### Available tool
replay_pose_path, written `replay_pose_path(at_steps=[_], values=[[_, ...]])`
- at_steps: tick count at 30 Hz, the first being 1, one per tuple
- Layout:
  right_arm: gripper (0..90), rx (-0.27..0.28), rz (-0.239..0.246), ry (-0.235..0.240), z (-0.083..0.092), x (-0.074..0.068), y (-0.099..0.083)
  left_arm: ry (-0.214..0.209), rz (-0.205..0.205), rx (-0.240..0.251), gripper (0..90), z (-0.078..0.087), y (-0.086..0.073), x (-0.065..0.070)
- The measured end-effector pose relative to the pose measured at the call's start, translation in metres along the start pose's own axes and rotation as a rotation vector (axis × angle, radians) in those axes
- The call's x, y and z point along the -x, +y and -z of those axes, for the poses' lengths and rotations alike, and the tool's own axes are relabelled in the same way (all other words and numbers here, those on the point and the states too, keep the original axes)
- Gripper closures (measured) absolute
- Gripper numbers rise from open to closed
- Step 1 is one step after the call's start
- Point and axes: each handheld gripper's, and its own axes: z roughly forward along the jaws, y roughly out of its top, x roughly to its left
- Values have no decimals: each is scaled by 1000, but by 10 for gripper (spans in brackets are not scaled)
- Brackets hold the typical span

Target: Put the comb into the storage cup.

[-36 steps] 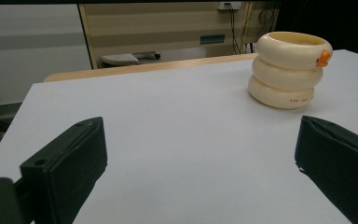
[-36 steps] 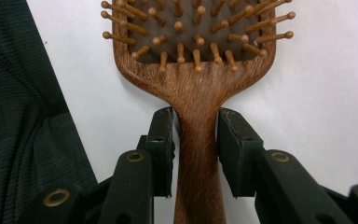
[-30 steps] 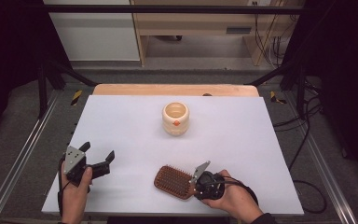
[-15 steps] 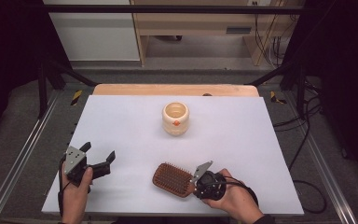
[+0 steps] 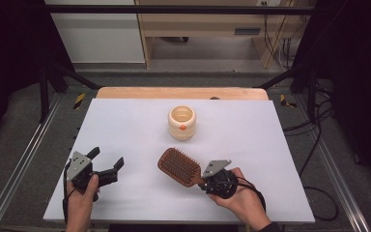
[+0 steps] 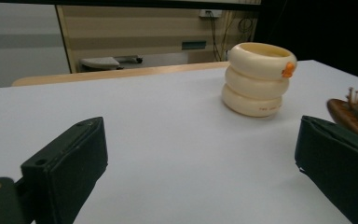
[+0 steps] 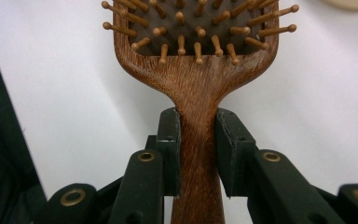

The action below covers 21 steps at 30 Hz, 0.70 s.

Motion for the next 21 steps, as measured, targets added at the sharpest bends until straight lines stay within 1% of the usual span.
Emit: replay_pose_path(at_steps=[2, 4, 5, 9, 11, 12, 13, 15, 19, 21], values=[[728, 27, -3, -17, 1, 1, 1, -29, 4, 13, 25, 0, 3, 5], [728, 58, -10, -23, 1, 2, 2, -69, 48, 37, 25, 1, 8, 9], [729, 73, -14, -29, 1, 3, 3, -87, 63, 50, 25, 2, 11, 11], [729, 141, -44, -50, 1, 8, 3, -132, 52, 62, 25, 1, 25, 21], [728, 179, -60, -57, 1, 10, 3, -157, 41, 55, 25, -1, 30, 27], [729, 192, -66, -63, 1, 11, 3, -161, 32, 54, 24, -2, 32, 30], [728, 206, -70, -67, 1, 12, 3, -182, 29, 48, 24, -5, 34, 34], [729, 226, -78, -74, 2, 14, 3, -200, 16, 40, 24, -10, 38, 41], [729, 266, -100, -97, 5, 18, 1, -255, 24, 23, 25, -21, 44, 56], [728, 282, -107, -108, 5, 18, 1, -290, 57, 22, 26, -28, 46, 64]])
